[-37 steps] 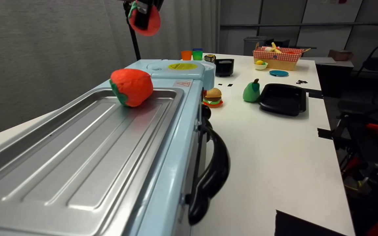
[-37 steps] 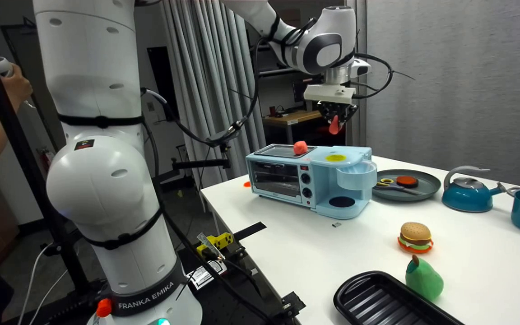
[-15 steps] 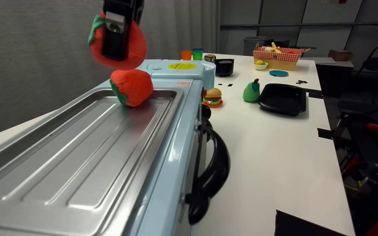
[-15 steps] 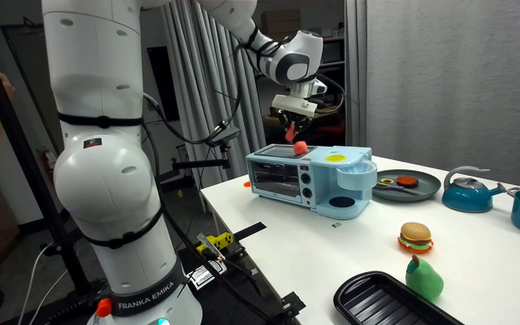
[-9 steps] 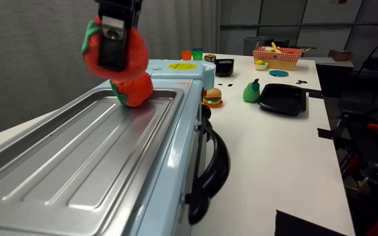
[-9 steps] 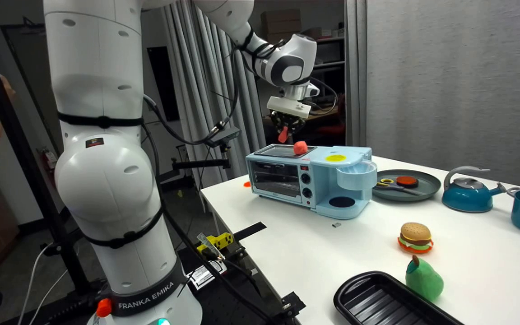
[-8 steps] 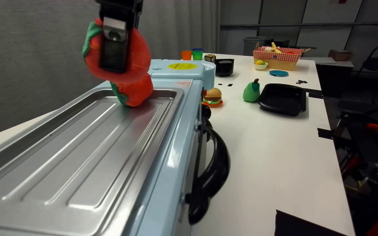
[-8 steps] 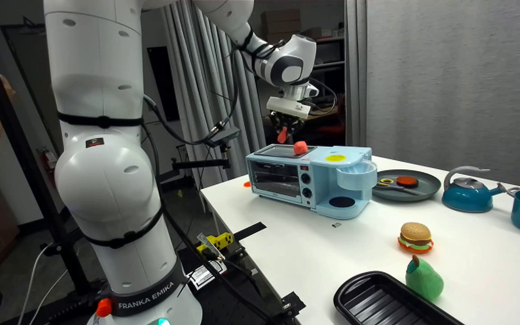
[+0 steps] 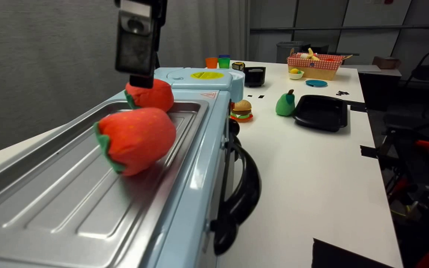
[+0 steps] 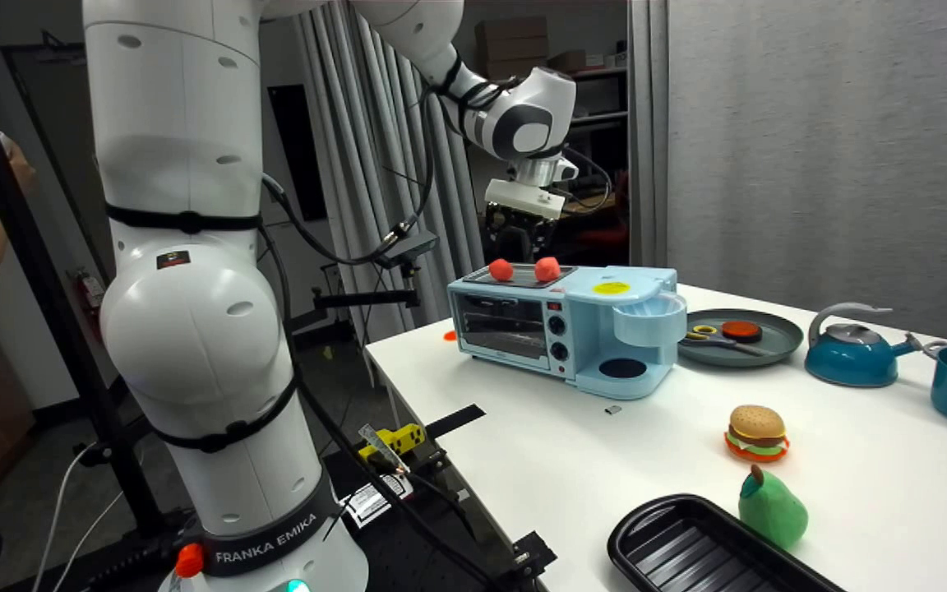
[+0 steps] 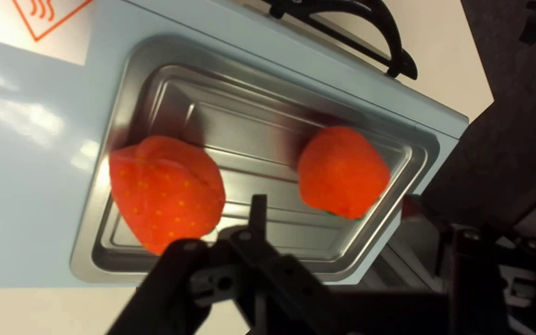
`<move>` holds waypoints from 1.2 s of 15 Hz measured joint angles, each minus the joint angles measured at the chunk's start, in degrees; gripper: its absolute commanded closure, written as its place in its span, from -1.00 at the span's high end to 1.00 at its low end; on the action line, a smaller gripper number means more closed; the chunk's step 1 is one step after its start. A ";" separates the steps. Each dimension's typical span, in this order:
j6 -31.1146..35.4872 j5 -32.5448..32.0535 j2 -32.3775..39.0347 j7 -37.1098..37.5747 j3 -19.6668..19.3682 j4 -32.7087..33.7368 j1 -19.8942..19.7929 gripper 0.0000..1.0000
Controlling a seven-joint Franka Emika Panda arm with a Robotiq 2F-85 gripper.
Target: Move the orange plushie from the black plate to the top of the oven
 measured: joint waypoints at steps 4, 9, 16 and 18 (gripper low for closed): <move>-0.05 0.00 0.17 -0.15 -0.36 0.00 0.00 1.00; -0.06 -0.14 0.23 -0.19 -1.20 0.04 -0.02 1.00; -0.06 -1.42 -1.23 -0.19 -4.67 0.96 -0.39 1.00; -0.05 -1.71 -2.33 -0.19 -5.91 0.99 -0.64 1.00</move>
